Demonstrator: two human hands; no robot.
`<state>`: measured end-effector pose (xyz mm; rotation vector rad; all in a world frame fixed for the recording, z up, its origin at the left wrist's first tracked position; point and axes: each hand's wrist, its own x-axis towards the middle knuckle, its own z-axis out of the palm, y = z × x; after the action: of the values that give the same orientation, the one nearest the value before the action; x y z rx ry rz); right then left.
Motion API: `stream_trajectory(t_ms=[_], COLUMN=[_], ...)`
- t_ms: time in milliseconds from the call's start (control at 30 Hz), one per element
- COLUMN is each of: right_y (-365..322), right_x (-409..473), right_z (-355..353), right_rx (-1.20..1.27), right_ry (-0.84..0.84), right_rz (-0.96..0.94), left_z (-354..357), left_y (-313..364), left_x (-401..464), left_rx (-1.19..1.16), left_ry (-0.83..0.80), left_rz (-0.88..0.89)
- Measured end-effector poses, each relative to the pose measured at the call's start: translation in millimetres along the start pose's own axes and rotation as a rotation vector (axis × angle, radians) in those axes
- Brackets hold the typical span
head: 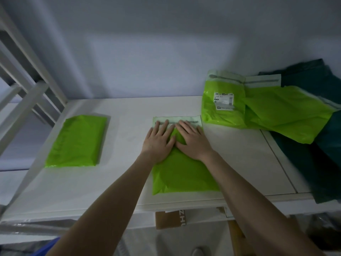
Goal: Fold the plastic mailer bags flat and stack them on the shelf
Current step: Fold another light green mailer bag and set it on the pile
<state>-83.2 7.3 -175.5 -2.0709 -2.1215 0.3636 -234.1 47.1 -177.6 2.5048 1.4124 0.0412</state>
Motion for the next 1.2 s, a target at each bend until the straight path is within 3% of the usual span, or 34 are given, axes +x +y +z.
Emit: stream_trajectory(t_ms=[333, 600, 767, 1000, 1100, 1200], right_y=[-1.8, 6.6, 12.1, -5.7, -14.4, -18.7], right_x=[-2.9, 0.3, -18.7, -77.8, -105.2, -118.6], right_z=[2.5, -7.1, -21.5, -25.4, -18.7, -7.0], right_rx=[0.048, 0.314, 0.631, 0.479, 0.362, 0.197], right_ry=[0.1, 0.148, 0.331, 0.335, 0.198, 0.07], right_rz=[0.252, 0.27, 0.218, 0.108, 0.067, 0.047], left_z=[-1.2, -2.4, -11.2, -19.7, -21.3, -22.6], left_y=[-1.3, -4.0, -1.4, 11.6, 11.6, 9.6], left_x=[-1.6, 1.3, -13.3, -64.0, -73.8, -72.6], left_rx=[-0.008, 0.049, -0.02, -0.246, -0.32, -0.262], left_ry=[0.076, 0.057, 0.223, 0.421, 0.413, 0.365], left_rz=[-0.133, -0.088, 0.018, 0.152, 0.171, 0.067])
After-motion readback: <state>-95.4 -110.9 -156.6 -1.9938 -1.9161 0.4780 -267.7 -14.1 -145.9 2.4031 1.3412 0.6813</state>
